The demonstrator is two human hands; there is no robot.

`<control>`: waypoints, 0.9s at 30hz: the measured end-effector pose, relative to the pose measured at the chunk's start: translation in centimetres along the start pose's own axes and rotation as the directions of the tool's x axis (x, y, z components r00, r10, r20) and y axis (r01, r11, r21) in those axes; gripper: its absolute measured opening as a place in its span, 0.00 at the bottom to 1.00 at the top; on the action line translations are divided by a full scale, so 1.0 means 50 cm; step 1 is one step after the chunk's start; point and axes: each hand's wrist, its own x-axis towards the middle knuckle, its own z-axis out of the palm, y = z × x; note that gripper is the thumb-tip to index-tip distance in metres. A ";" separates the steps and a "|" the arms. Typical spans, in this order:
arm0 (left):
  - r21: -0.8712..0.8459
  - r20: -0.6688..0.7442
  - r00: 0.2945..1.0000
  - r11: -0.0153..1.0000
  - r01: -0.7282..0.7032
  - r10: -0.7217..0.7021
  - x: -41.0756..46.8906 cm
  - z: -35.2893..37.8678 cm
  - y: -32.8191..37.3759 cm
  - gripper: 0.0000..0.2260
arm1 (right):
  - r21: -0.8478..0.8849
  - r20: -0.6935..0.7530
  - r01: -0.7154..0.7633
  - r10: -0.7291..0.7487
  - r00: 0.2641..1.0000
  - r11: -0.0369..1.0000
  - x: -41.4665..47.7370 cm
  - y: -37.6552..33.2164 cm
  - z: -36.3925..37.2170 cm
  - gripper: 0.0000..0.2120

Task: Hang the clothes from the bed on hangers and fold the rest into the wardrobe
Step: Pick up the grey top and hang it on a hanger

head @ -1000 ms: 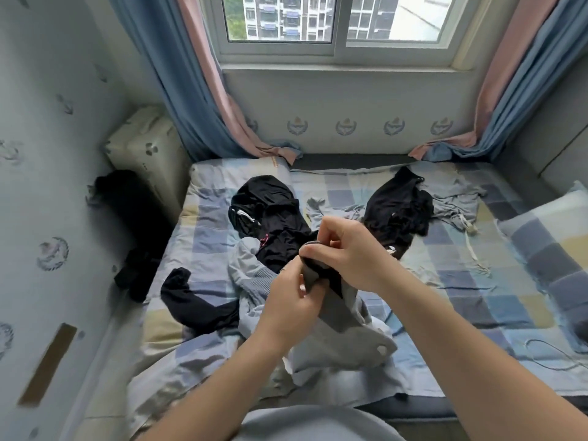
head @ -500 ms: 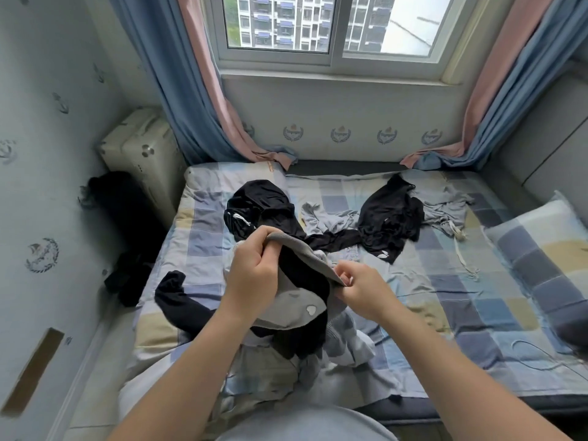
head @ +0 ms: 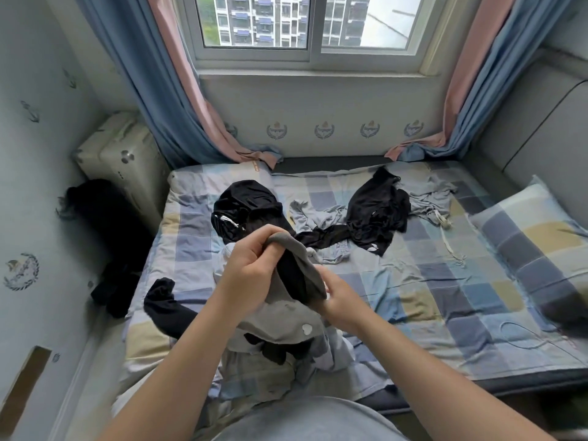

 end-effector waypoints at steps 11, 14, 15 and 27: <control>0.077 -0.086 0.994 0.995 0.067 -0.061 -0.001 -0.025 -0.038 0.16 | -0.126 0.048 -0.280 0.288 0.957 0.952 -0.005 0.128 -0.007 0.13; 0.205 -0.271 0.952 0.958 0.198 -0.139 0.002 -0.031 -0.081 0.14 | -0.060 -0.103 -0.239 0.232 0.967 0.969 -0.001 0.101 -0.057 0.18; 0.219 -0.346 0.923 0.942 0.255 -0.170 0.002 -0.030 -0.091 0.12 | -0.038 -0.147 -0.211 0.204 0.968 0.977 0.001 0.079 -0.075 0.19; 0.352 -0.035 0.999 0.935 0.038 -0.027 -0.012 0.066 -0.069 0.12 | 0.002 -0.090 0.318 -0.316 0.944 0.948 -0.049 -0.214 -0.154 0.10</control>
